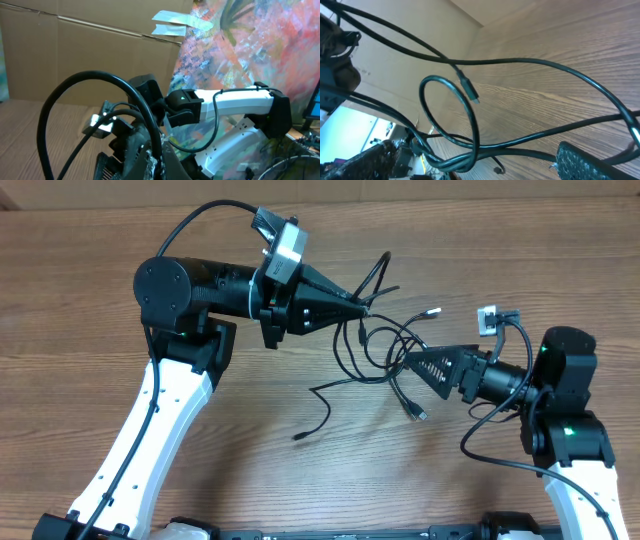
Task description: Untangle cables
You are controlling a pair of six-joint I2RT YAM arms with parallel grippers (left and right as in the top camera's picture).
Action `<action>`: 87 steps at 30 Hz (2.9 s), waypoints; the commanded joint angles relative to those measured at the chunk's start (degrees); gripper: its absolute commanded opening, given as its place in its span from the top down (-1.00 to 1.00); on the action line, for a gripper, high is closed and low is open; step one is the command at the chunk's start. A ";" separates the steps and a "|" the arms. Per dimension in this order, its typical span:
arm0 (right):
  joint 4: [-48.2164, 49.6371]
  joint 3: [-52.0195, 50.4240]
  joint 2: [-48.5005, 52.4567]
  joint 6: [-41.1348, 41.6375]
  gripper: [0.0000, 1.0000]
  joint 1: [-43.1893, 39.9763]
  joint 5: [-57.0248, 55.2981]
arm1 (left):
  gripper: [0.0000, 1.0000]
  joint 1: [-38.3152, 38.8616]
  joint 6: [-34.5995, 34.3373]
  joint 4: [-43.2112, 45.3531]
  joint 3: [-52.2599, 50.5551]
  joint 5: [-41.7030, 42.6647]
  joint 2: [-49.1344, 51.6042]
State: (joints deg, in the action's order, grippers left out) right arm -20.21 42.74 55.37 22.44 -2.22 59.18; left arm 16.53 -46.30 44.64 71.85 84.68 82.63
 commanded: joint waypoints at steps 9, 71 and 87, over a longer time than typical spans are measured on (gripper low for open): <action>-0.59 0.39 -0.50 -1.84 -1.00 -0.04 -0.28 | 0.91 5.07 1.29 0.44 1.01 -8.68 -0.94; -25.79 0.39 6.27 18.58 -1.00 -0.17 -67.34 | 0.91 -10.88 -18.34 8.39 1.01 -11.37 -1.01; -26.95 0.39 6.27 19.76 -1.00 -3.17 -67.30 | 0.92 -22.36 -24.68 8.79 1.01 -11.56 -1.01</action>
State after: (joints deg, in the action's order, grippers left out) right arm -46.81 42.74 61.47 41.67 -3.70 -6.04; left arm -3.92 -69.01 52.95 71.85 73.93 82.63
